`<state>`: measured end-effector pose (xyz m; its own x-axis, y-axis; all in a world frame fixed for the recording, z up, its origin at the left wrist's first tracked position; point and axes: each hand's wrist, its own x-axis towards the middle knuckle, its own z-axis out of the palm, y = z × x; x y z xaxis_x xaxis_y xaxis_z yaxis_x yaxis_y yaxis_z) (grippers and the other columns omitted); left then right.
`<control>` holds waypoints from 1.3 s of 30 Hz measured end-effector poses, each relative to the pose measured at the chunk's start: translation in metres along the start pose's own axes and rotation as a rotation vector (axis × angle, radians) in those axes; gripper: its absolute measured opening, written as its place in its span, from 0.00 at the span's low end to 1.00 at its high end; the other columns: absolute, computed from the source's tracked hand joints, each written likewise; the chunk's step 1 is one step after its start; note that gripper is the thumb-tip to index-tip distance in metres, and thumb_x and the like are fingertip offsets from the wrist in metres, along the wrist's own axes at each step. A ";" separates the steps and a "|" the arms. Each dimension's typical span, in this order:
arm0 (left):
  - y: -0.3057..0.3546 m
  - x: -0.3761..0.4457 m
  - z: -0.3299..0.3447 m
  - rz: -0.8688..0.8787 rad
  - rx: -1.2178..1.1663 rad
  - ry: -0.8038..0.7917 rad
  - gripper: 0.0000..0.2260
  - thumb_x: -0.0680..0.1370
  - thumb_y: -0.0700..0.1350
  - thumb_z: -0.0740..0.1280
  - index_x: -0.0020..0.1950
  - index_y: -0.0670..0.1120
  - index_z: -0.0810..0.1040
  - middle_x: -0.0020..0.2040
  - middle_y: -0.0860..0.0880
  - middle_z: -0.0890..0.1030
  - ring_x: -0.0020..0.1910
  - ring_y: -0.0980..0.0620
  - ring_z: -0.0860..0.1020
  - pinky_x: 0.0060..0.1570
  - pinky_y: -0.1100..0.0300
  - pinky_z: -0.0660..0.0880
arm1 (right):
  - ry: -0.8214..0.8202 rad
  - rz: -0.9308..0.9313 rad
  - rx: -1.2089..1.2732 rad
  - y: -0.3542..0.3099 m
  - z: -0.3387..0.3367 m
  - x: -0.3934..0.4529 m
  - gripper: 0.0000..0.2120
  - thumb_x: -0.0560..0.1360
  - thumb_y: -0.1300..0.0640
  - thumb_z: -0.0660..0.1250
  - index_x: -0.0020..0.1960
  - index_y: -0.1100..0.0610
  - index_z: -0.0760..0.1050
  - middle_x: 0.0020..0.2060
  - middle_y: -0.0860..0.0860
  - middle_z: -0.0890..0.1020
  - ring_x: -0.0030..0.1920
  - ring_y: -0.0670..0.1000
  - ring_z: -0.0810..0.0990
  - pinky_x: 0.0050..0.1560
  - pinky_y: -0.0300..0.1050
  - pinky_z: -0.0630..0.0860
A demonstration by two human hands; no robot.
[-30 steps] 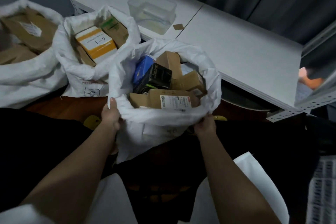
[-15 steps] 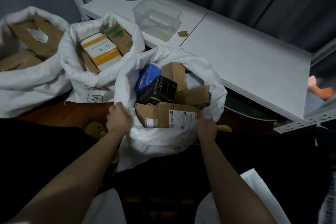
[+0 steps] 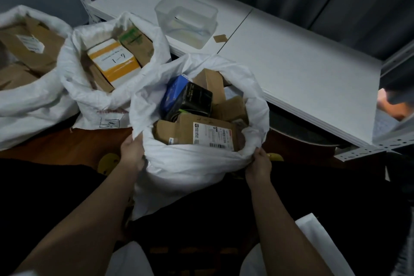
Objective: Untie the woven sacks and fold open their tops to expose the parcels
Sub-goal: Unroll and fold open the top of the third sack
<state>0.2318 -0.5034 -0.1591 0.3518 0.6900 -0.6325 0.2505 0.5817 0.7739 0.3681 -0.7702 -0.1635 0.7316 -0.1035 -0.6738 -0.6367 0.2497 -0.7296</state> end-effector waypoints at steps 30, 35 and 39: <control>0.037 0.056 -0.003 -0.184 -0.264 -0.372 0.20 0.81 0.46 0.58 0.67 0.35 0.69 0.56 0.39 0.78 0.53 0.44 0.77 0.60 0.52 0.71 | -1.160 -1.710 -1.870 0.009 0.258 -0.015 0.25 0.76 0.60 0.59 0.72 0.50 0.68 0.74 0.55 0.64 0.74 0.60 0.60 0.73 0.59 0.54; 0.051 0.076 0.002 -0.211 0.042 -0.373 0.24 0.81 0.60 0.52 0.62 0.43 0.74 0.59 0.45 0.78 0.59 0.49 0.75 0.61 0.56 0.71 | -1.207 -1.564 -2.317 0.012 0.309 -0.022 0.13 0.77 0.55 0.63 0.59 0.52 0.78 0.60 0.50 0.79 0.60 0.51 0.76 0.63 0.47 0.71; 0.051 0.082 0.003 0.304 0.735 -0.235 0.12 0.79 0.53 0.64 0.46 0.44 0.72 0.43 0.47 0.75 0.45 0.49 0.75 0.44 0.61 0.67 | -1.265 -1.031 -2.342 0.008 0.330 -0.021 0.13 0.77 0.49 0.65 0.55 0.58 0.78 0.48 0.53 0.79 0.49 0.53 0.77 0.44 0.43 0.68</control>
<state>0.2759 -0.4181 -0.1715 0.6586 0.6160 -0.4321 0.6108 -0.1024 0.7851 0.4280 -0.4478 -0.1170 0.0472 0.7949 -0.6049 0.9814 -0.1497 -0.1201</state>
